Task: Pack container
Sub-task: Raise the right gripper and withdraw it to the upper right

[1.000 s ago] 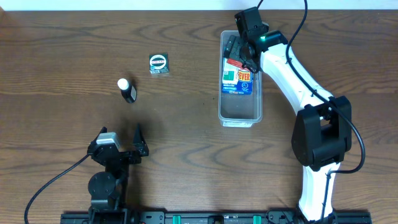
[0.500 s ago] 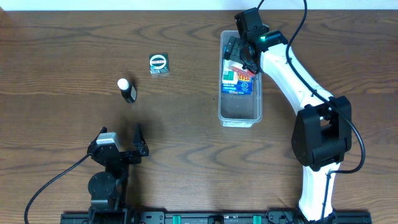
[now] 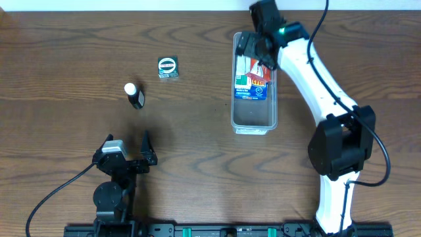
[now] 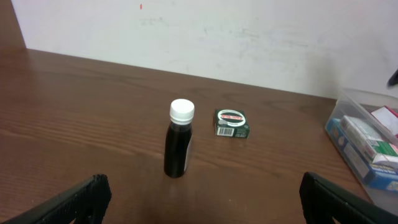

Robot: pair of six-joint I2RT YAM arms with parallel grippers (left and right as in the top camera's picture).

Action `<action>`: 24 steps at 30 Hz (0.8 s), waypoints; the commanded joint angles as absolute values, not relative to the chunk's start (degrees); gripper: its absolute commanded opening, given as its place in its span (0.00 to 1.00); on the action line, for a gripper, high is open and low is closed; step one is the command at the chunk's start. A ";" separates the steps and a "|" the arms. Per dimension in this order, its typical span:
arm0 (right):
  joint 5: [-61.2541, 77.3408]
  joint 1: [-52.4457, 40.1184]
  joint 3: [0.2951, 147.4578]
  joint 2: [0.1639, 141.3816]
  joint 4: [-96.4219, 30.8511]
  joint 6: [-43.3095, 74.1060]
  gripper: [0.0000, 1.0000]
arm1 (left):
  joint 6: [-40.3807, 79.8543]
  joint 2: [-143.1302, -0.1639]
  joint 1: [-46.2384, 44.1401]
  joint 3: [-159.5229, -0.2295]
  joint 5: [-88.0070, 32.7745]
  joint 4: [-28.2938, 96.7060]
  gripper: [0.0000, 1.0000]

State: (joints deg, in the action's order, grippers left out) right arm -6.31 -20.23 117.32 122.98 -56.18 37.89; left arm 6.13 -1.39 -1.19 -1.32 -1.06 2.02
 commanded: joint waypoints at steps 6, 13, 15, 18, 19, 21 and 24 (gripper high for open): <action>-7.99 -19.38 137.80 122.89 -71.88 39.72 0.99 | 5.78 -1.37 -1.37 -0.23 0.43 4.23 0.98; -12.58 -14.22 143.94 121.97 -86.00 44.36 0.99 | 5.78 -1.37 -1.37 -0.23 0.43 4.23 0.98; -15.38 -12.97 143.94 121.30 -88.82 44.88 0.99 | 5.78 -1.37 -1.37 -0.23 0.43 4.23 0.98; -19.99 -10.79 143.94 120.49 -94.17 47.81 0.99 | 5.78 -1.37 -1.37 -0.23 0.43 4.23 0.98; -21.02 -9.80 143.94 120.29 -96.01 48.77 0.99 | 5.78 -1.37 -1.37 -0.23 0.43 4.23 0.98; -20.75 -7.33 143.63 120.27 -97.32 47.37 0.99 | 5.78 -1.37 -1.37 -0.23 0.43 4.23 0.98; -18.28 -3.53 142.61 120.27 -97.30 46.61 0.99 | 5.78 -1.37 -1.37 -0.23 0.43 4.23 0.98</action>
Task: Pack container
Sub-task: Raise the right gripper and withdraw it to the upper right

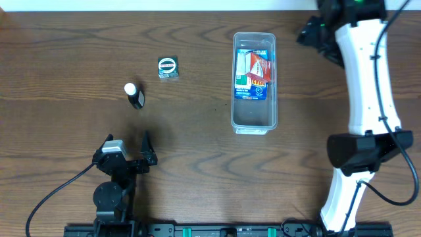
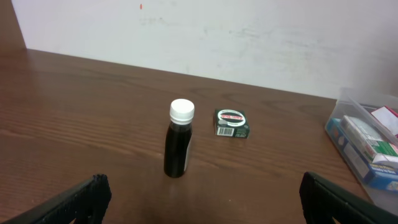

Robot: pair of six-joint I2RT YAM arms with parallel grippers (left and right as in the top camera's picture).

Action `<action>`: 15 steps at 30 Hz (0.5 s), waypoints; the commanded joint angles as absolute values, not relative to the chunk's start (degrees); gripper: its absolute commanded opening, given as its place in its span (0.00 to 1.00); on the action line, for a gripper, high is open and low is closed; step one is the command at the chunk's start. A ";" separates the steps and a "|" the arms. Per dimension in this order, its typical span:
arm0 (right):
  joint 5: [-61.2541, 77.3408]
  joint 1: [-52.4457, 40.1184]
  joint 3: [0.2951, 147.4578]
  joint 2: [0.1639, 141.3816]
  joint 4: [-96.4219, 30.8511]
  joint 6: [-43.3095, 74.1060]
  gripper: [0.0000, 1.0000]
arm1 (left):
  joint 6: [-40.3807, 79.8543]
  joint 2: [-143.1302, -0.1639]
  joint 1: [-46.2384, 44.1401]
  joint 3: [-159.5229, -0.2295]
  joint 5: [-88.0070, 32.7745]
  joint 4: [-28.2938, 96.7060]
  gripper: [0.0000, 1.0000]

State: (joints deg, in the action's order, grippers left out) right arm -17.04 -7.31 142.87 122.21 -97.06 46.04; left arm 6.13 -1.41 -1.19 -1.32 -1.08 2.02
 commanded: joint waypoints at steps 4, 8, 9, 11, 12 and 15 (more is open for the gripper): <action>-15.94 1.67 140.20 120.27 -97.30 47.05 0.99 | 5.78 -1.37 -1.37 -0.23 0.43 4.23 0.98; -16.05 5.23 137.40 120.27 -97.27 47.79 0.99 | 5.78 -1.37 -1.37 -0.23 0.43 4.23 0.98; -16.08 5.82 136.68 120.27 -97.27 47.77 0.99 | 5.78 -1.37 -1.37 -0.23 0.43 4.23 0.98; -16.29 6.66 135.31 120.27 -97.03 47.77 0.99 | 5.78 -1.37 -1.37 -0.23 0.43 4.23 0.98; -16.34 6.90 133.99 120.27 -96.31 47.77 0.99 | 5.78 -1.37 -1.37 -0.23 0.43 4.23 0.98; -16.27 6.96 130.54 120.29 -93.78 47.79 0.99 | 5.78 -1.37 -1.37 -0.23 0.43 4.23 0.98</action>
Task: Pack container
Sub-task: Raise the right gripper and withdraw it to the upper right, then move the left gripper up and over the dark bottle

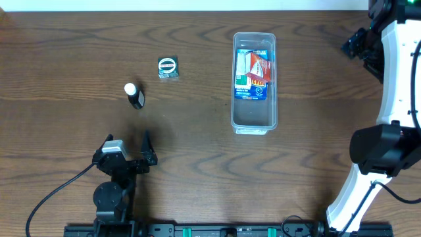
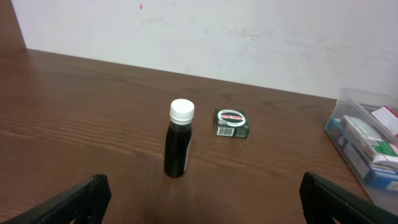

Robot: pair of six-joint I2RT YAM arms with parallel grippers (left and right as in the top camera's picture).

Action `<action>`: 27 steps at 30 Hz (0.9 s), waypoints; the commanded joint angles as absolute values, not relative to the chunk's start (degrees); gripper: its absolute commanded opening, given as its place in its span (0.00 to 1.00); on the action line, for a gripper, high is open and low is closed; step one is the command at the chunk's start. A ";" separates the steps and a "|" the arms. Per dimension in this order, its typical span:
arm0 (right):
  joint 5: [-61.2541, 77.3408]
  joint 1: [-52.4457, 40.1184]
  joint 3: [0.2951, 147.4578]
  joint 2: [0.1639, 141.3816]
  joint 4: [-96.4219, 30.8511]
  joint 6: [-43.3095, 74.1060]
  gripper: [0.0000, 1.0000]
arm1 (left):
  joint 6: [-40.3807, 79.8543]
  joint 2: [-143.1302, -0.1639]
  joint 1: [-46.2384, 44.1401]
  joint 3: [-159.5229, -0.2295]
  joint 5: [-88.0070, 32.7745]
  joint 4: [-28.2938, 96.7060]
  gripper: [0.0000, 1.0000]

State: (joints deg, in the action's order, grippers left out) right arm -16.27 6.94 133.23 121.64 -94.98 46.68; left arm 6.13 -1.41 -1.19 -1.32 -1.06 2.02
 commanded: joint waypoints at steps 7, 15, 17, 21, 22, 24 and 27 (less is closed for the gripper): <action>-16.51 7.03 121.99 120.29 -88.47 48.18 0.99 | 5.78 -1.37 -1.37 -0.23 0.43 4.23 0.98; -17.12 7.11 119.98 120.29 -87.53 48.18 0.99 | 5.80 -1.37 -1.37 -0.23 0.43 4.21 0.98; -17.12 7.11 119.98 120.29 -87.50 48.16 0.99 | 7.29 -1.37 -1.37 -0.23 0.34 4.21 0.98; -17.12 7.11 119.98 120.29 -87.50 48.16 0.99 | 11.66 -1.37 -1.37 -1.41 -2.68 1.80 0.98; -17.12 7.11 119.98 120.29 -87.50 48.18 0.99 | 11.64 -1.37 -1.37 -2.39 -4.62 1.13 0.98; -17.12 7.11 119.98 120.29 -87.50 48.16 0.99 | 11.60 -1.37 -1.37 -5.02 -7.73 0.16 0.98; -17.12 7.11 119.98 120.29 -87.50 48.18 0.99 | 10.96 -1.69 -1.37 -10.11 -10.55 0.47 0.98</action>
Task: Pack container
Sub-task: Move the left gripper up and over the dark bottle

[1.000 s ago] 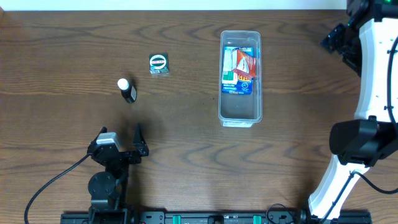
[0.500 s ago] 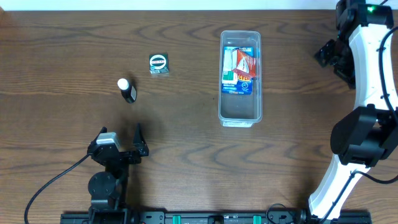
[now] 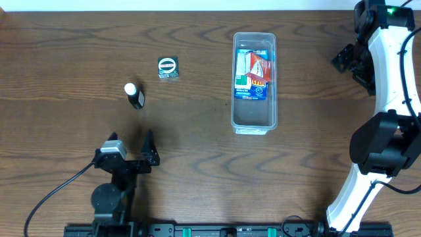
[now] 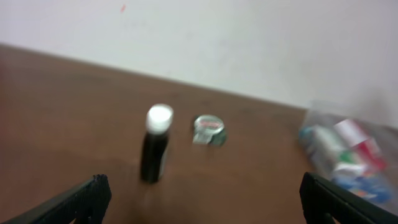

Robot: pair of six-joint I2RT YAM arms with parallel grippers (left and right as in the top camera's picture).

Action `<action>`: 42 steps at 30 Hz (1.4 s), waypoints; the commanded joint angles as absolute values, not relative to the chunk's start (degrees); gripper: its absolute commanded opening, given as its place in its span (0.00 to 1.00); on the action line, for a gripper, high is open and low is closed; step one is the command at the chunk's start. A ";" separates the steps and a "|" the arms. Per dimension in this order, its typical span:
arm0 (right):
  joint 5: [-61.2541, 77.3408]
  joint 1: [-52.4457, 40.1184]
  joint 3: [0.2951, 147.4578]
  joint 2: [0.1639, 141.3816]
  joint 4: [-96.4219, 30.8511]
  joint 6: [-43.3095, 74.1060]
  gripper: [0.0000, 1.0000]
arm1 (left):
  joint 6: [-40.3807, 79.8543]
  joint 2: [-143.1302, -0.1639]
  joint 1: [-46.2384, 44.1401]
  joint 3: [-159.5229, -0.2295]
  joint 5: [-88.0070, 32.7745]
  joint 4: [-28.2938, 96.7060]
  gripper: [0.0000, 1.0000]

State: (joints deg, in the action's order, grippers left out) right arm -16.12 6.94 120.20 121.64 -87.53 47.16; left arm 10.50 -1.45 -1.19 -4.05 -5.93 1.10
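A clear plastic container (image 3: 254, 112) lies right of centre with colourful packets (image 3: 252, 78) in its far half. A dark bottle with a white cap (image 3: 135, 96) stands at the left, and a small green box (image 3: 168, 68) lies just beyond it. My left gripper (image 3: 129, 158) is open near the front edge, empty, and faces the bottle (image 4: 155, 146), the box (image 4: 209, 130) and the container (image 4: 344, 151) in a blurred wrist view. My right gripper (image 3: 346, 58) hangs far to the right of the container. Its jaws cannot be made out.
The dark wooden table (image 3: 197, 164) runs back to a white wall (image 4: 249, 43). The right arm's white links (image 3: 395, 79) rise along the right edge. A rail (image 3: 210, 230) lies along the front.
The left wrist view has shifted and blurred, and the left gripper sits slightly off its old spot. The right gripper has come a little nearer and to the left at the far right.
The right gripper was low over the container's far end, by the packets. Then it stood clear to the container's right at the back, then at the table's far right, where it stays. The left arm rested open and still until now.
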 commanded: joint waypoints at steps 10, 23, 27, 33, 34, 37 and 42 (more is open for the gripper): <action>-17.12 7.11 119.98 120.29 -87.50 48.18 0.99 | 2.94 -20.47 -1.37 -36.93 -22.26 20.01 0.98; -17.12 7.11 119.98 120.29 -87.50 48.16 0.99 | 4.34 -46.61 -1.37 -64.84 -14.20 45.30 0.98; -17.12 7.11 119.98 120.29 -87.50 48.18 0.99 | 4.10 -62.46 -1.37 -79.96 -6.72 64.16 0.98; -17.12 7.11 119.98 120.29 -87.50 48.18 0.99 | 4.12 -78.78 -1.37 -91.57 -6.79 71.20 0.98; -17.12 7.11 119.98 120.29 -87.50 48.18 0.99 | 4.12 -80.20 -1.37 -91.64 -6.79 70.39 0.98; -17.12 7.11 119.98 120.29 -87.50 48.16 0.99 | 4.12 -83.37 -1.30 -91.64 -5.04 67.94 0.98; -17.12 7.11 119.98 120.29 -87.50 48.18 0.99 | 4.10 -86.70 -1.30 -91.64 -0.32 62.59 0.98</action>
